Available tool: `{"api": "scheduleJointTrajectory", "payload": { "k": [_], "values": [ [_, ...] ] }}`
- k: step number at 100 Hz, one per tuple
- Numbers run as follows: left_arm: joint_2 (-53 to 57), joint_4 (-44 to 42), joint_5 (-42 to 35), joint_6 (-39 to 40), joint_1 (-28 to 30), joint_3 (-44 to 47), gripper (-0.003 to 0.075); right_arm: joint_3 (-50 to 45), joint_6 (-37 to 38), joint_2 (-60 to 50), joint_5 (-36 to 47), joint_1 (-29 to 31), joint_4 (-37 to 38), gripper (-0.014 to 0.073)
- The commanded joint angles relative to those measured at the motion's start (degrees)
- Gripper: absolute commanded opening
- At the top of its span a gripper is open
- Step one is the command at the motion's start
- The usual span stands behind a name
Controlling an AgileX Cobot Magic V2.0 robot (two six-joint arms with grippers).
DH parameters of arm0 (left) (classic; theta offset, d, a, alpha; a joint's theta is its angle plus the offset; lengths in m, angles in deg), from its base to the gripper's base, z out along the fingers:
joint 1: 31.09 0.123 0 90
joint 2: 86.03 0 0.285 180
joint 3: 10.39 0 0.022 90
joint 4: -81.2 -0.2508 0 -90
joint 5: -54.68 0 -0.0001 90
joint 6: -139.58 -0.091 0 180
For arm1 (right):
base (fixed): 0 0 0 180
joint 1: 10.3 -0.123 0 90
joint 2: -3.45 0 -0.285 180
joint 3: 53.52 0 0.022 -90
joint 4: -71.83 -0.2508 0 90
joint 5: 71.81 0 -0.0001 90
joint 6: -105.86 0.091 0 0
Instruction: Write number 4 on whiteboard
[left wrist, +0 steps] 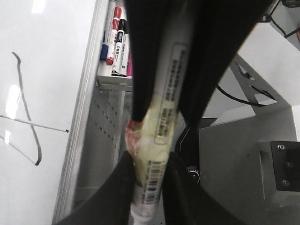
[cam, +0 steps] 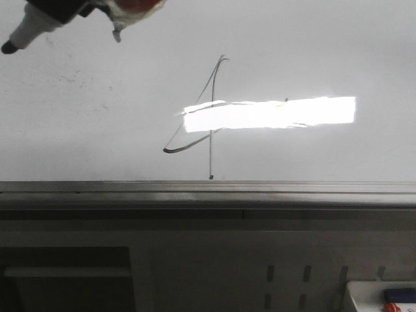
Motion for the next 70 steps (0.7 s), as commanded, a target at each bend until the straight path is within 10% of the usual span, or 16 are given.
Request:
{"api": "scheduleJointTrajectory", "payload": {
  "k": [1, 34, 49, 70],
  "values": [
    [0.9, 2.7, -3.5, 2.1, -0.4, -2.0, -0.0020, 2.0, -0.4, -0.9, 3.5, 0.0, -2.1, -0.0062],
    [1.2, 2.8, -14.6, 10.4, -0.4, 3.0, -0.0020, 2.0, 3.4, -3.0, 3.5, 6.9, -2.2, 0.0435],
    [1.7, 5.7, -25.3, 13.5, -0.4, 9.8, -0.0020, 2.0, 7.8, -6.2, 1.6, 15.9, -2.2, 0.0382],
    [1.7, 14.2, -43.6, 13.5, -0.4, 19.9, -0.0020, 1.3, 7.8, -11.4, -0.1, 23.7, -2.2, 0.0073]
  ]
}}
